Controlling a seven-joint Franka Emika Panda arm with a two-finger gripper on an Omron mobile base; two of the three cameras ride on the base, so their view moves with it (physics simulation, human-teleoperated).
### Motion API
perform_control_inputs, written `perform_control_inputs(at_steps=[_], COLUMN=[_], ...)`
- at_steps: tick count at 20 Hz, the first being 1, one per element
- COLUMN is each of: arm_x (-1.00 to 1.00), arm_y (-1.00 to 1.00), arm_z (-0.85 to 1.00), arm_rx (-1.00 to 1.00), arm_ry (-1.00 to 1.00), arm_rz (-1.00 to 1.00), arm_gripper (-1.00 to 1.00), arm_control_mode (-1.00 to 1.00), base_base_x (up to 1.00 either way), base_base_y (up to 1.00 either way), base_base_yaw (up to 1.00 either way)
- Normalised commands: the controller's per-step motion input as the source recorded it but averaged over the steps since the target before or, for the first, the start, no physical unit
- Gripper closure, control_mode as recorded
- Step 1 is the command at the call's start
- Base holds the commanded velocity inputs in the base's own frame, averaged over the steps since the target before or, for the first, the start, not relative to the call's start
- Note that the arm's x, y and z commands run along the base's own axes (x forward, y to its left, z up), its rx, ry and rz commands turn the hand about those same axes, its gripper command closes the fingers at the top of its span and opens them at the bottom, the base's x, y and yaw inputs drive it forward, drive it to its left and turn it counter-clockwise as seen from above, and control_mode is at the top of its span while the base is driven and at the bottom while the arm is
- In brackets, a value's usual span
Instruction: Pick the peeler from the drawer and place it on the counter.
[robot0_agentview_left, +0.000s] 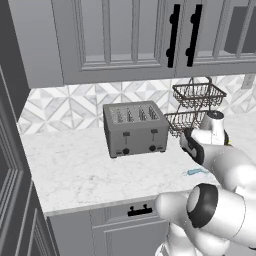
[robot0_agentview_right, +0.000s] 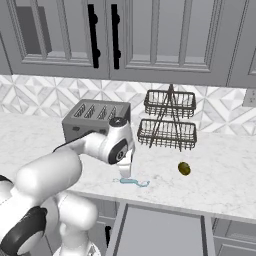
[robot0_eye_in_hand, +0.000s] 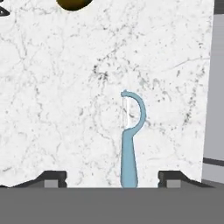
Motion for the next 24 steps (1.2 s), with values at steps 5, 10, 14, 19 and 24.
perform_control_inputs(at_steps=[5, 10, 14, 19, 24], arm_x=[-0.83, -1.00, -1.00, -1.00, -0.53], arm_y=[0.00, -0.01, -0.06, -0.11, -0.22], arm_z=[1.00, 1.00, 1.00, 1.00, 0.53], arm_rx=[0.01, 0.01, 0.00, 0.00, -0.03], arm_ry=[-0.03, -0.14, -0.41, -0.54, -0.39], arm_rz=[-0.05, -0.07, -0.15, -0.16, -0.04], arm_gripper=[-1.00, -1.00, -1.00, -1.00, -1.00], arm_control_mode=[-1.00, -1.00, -1.00, -1.00, -1.00], base_base_x=[0.00, 0.00, 0.00, 0.00, 0.00], base_base_y=[0.00, 0.00, 0.00, 0.00, 0.00], base_base_yaw=[0.00, 0.00, 0.00, 0.00, 0.00])
